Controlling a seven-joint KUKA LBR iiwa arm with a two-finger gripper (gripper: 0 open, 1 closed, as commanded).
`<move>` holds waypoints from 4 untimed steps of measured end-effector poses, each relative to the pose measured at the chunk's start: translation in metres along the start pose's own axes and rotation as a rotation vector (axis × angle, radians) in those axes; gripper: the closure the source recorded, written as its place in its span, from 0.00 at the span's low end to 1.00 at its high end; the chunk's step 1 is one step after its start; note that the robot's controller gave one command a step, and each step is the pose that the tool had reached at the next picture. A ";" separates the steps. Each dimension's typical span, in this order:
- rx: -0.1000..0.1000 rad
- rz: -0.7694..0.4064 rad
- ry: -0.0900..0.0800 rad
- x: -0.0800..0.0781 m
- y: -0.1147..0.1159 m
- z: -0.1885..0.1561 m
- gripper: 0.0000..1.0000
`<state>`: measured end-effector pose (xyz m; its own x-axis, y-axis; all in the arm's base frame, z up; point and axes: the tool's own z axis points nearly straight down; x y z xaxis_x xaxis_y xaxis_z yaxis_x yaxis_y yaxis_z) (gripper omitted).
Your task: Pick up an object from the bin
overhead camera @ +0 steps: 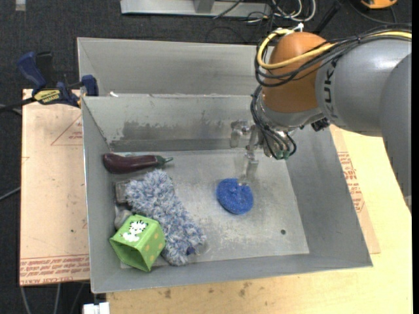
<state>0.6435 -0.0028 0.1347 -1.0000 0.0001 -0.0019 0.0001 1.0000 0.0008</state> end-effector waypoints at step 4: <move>-0.001 -0.239 0.004 0.070 -0.008 0.062 1.00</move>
Offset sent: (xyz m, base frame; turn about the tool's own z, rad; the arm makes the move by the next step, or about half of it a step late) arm -0.0701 -0.0080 -0.0647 -0.2418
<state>0.5733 -0.0104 0.0729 -0.9715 -0.2369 0.0018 -0.2369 0.9715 0.0018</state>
